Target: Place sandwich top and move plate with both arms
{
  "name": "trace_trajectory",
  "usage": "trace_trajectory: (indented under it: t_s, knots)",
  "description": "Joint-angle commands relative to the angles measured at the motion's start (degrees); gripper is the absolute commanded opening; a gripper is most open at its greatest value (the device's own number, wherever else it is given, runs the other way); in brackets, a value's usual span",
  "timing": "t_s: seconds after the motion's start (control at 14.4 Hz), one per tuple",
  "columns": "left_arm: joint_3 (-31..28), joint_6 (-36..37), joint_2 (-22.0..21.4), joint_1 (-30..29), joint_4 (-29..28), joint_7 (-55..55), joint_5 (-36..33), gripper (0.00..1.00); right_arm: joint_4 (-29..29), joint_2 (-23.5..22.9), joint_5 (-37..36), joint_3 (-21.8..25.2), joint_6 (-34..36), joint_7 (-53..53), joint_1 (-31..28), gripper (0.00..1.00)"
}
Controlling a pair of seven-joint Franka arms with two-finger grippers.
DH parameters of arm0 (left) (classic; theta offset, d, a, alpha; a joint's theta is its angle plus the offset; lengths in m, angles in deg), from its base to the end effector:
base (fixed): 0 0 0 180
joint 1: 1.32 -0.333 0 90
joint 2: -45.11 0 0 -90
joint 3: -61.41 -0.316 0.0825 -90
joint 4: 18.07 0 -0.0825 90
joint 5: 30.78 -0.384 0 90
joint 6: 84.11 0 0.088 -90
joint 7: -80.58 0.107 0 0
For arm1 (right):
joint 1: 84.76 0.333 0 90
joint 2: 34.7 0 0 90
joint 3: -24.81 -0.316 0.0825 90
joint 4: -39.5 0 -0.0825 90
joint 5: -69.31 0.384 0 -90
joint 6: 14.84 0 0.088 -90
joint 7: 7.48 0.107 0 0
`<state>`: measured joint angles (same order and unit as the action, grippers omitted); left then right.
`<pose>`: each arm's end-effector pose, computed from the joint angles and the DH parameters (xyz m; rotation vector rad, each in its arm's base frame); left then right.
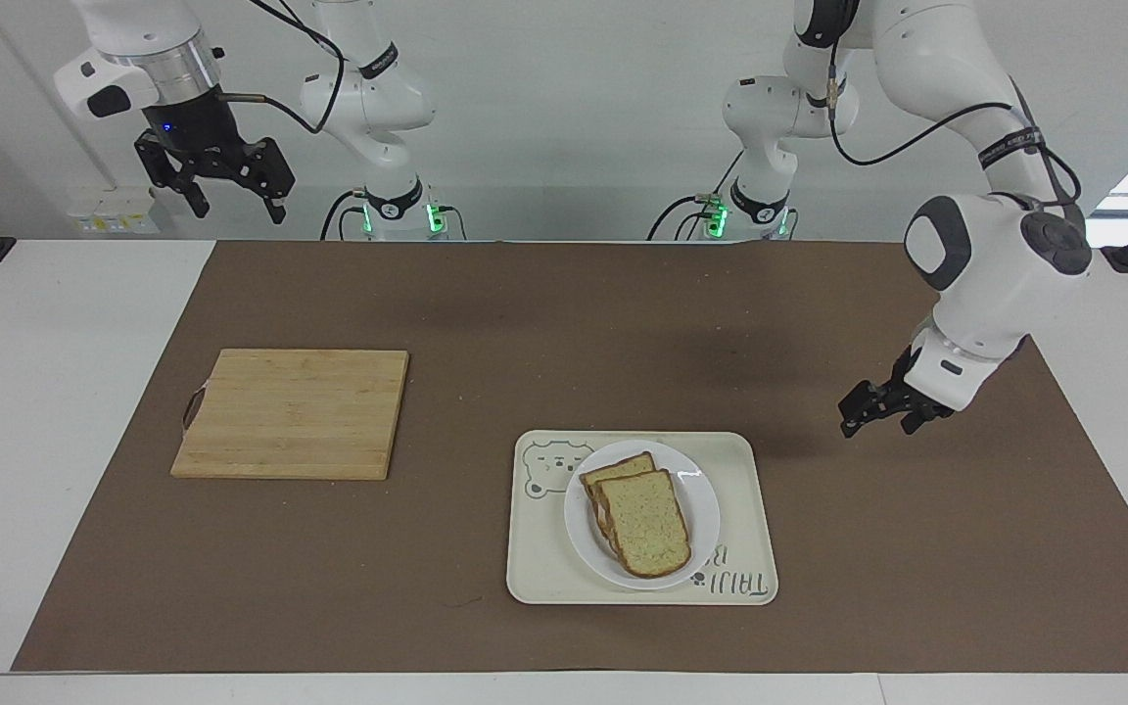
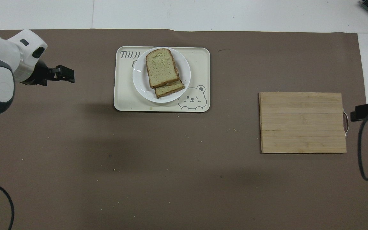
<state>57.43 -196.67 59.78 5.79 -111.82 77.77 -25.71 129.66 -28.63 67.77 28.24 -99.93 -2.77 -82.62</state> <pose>0.6442 -0.0449 0.4749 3.0704 0.0345 0.1068 0.5118 -0.0166 0.6720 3.1171 -0.1669 0.0279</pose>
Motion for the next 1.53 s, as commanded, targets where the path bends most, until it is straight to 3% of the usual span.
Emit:
trace_trajectory:
  t_s: [0.0,0.35,0.56,1.46]
  knots:
    - [-0.14,6.72,-6.48,0.27,-0.64,-1.05,-3.39,1.0,0.01,0.25,0.23,-0.62,-0.25,-1.72,-0.56,1.0]
    - [-0.14,16.4,-13.61,0.89,-0.03,-0.7,-4.54,1.0,0.45,0.51,0.23,-0.62,0.01,-1.72,-0.56,1.0]
    - [0.12,24.3,-12.74,0.36,7.07,-0.26,-5.51,1.0,0.54,0.52,0.23,-0.53,0.01,-1.72,-0.65,1.0]
    - [-0.05,25.03,-13.62,0.36,5.6,-0.35,-5.24,1.0,0.54,0.52,0.23,-0.53,-0.08,-1.72,-0.65,1.0]
